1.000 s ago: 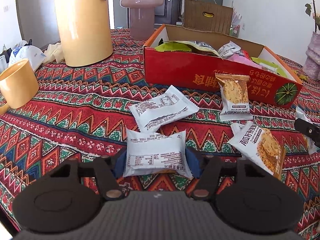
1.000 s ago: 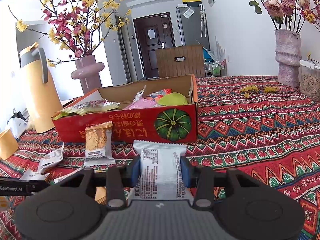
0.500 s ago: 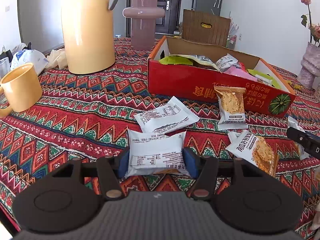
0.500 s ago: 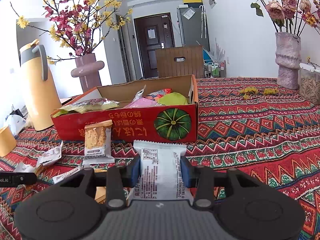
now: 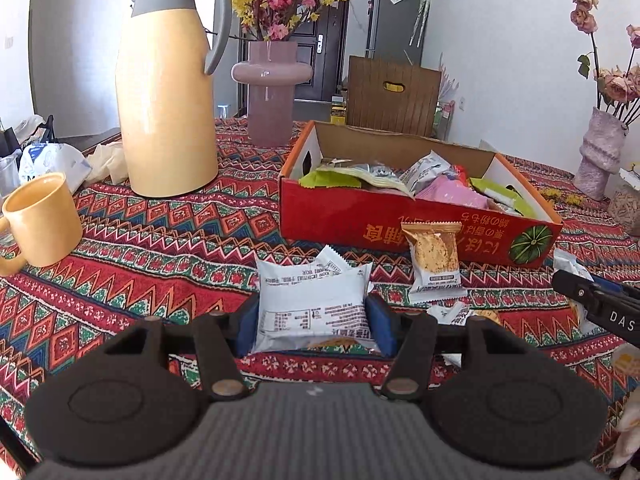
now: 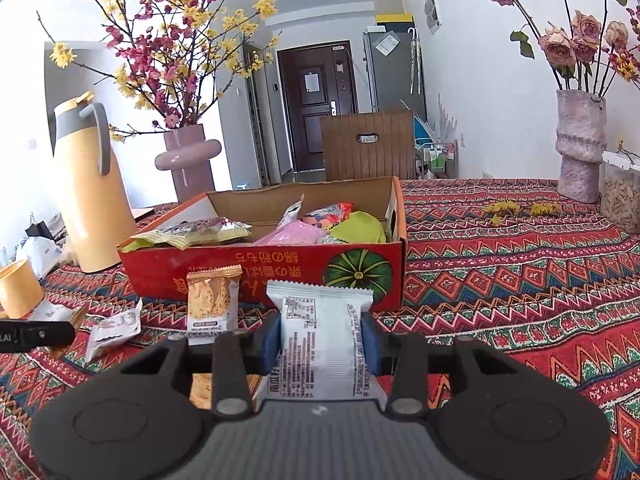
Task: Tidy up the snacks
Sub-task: 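Carry both white packets over the box with both tools, then lower both white packets into the box and open both tools, then raise both open tools out of the box and move toward loose packets, then grasp the cookie packet on the table with the right tool, then grasp the white packet with the left tool while the right tool holds the cookie packet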
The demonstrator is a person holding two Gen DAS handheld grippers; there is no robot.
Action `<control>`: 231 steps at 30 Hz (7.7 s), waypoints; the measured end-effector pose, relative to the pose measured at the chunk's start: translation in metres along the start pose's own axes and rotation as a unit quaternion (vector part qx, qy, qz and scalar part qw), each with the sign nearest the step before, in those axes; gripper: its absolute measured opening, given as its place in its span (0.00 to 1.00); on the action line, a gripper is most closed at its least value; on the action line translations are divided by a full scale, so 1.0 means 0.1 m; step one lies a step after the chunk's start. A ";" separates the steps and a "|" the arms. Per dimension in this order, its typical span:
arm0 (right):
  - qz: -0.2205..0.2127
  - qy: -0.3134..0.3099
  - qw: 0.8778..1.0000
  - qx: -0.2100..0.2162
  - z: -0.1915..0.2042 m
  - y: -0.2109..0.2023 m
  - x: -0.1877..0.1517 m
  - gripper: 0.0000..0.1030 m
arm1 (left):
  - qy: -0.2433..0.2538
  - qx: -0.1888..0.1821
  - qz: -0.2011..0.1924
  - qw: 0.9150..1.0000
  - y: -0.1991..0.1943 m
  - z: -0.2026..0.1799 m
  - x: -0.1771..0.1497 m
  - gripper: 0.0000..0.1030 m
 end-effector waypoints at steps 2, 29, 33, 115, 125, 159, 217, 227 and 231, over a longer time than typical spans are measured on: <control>-0.004 -0.003 1.000 0.001 0.02 -0.01 0.04 0.39 | 0.000 -0.003 -0.006 1.000 -0.01 -0.01 0.05 0.55; -0.041 -0.023 0.999 -0.007 0.19 0.25 0.55 0.39 | 0.014 -0.026 -0.071 0.997 0.15 -0.32 0.76 0.55; -0.046 -0.024 0.999 -0.010 0.19 0.33 0.63 0.39 | 0.015 -0.028 -0.077 0.997 0.21 -0.37 0.86 0.55; -0.085 -0.031 0.996 -0.007 0.26 0.29 0.95 0.99 | -0.001 -0.025 -0.132 0.991 0.23 -0.26 1.18 1.00; -0.053 -0.038 0.998 -0.003 0.35 0.06 0.60 0.99 | 0.006 -0.019 -0.118 0.993 0.06 0.00 0.81 1.00; 0.033 -0.025 0.999 -0.028 0.33 0.32 -0.18 0.99 | -0.009 -0.012 -0.035 0.999 0.50 0.40 0.01 1.00; 0.051 -0.085 0.993 0.062 0.81 0.16 -0.11 0.46 | -0.032 0.016 0.019 0.999 0.26 0.72 -0.08 1.00; 0.013 -0.051 0.998 0.021 0.36 0.07 0.11 0.46 | -0.027 0.015 0.025 0.999 0.30 0.59 -0.05 1.00; 0.002 -0.035 0.999 0.005 0.17 0.08 0.17 0.46 | -0.025 0.018 0.026 0.999 0.31 0.56 -0.03 1.00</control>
Point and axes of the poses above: each gripper's, at about its wrist camera, not at the fingertips, and y roughly the way its jaws point, z to its left, x to its top, the point moved 5 cm from there along y, roughly the way its jaws point, and after that the axes turned 5 degrees about -z, right-handed, at the moved point
